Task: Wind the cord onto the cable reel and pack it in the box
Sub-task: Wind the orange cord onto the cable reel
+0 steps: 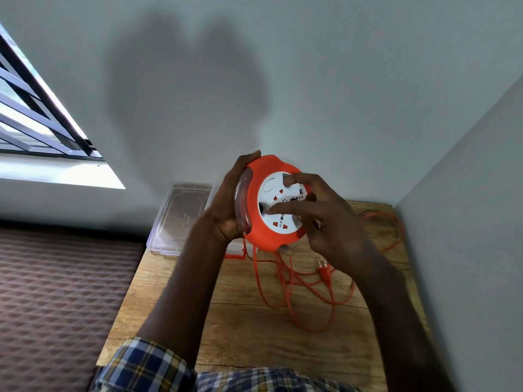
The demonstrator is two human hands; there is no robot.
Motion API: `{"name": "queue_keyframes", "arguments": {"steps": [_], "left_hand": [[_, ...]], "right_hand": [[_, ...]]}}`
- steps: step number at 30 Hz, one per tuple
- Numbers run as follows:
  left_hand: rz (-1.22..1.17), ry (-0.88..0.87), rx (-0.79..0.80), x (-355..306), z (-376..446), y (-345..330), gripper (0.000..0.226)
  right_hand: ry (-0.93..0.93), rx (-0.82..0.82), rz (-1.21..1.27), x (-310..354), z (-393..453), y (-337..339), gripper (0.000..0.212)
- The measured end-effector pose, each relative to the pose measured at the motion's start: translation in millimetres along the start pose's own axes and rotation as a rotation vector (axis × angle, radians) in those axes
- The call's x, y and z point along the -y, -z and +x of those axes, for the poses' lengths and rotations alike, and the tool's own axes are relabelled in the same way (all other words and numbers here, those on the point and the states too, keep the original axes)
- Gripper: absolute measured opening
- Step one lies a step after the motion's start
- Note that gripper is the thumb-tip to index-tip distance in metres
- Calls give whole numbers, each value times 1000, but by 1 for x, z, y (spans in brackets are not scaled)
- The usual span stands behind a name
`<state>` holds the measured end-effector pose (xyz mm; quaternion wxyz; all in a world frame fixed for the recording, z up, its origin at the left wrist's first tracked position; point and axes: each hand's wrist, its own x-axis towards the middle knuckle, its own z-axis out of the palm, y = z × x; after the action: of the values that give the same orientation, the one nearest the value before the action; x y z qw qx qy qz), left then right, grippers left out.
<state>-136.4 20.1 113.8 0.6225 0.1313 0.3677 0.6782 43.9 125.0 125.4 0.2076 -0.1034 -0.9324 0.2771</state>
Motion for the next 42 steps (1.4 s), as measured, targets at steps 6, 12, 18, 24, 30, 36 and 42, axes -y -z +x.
{"name": "queue_keyframes", "arguments": {"steps": [6,12,18,24,30,36,42], "left_hand": [[18,3,-20,1,0,3,57],[33,-27,-31,-2,1,2,49],[37,-56,-67,2,3,-1,51],[28,-67,-56,1,3,2,58],[29,-51,-47,3,2,4,55],[63,-29,-65,5,3,2,62],[73,-9,-74,4,3,3,53]], "right_hand": [[-33,-34,-154,7,2,-7,68],[-230,-158,-101,19,2,-14,55],[-280,-322,-73,26,2,-14,54],[-4,-182,-46,5,-1,-7,43],[18,-15,-72,1,-1,-2,64],[-27,-59,-161,5,-2,-13,61],[-209,-120,-112,16,-1,-12,55]]}}
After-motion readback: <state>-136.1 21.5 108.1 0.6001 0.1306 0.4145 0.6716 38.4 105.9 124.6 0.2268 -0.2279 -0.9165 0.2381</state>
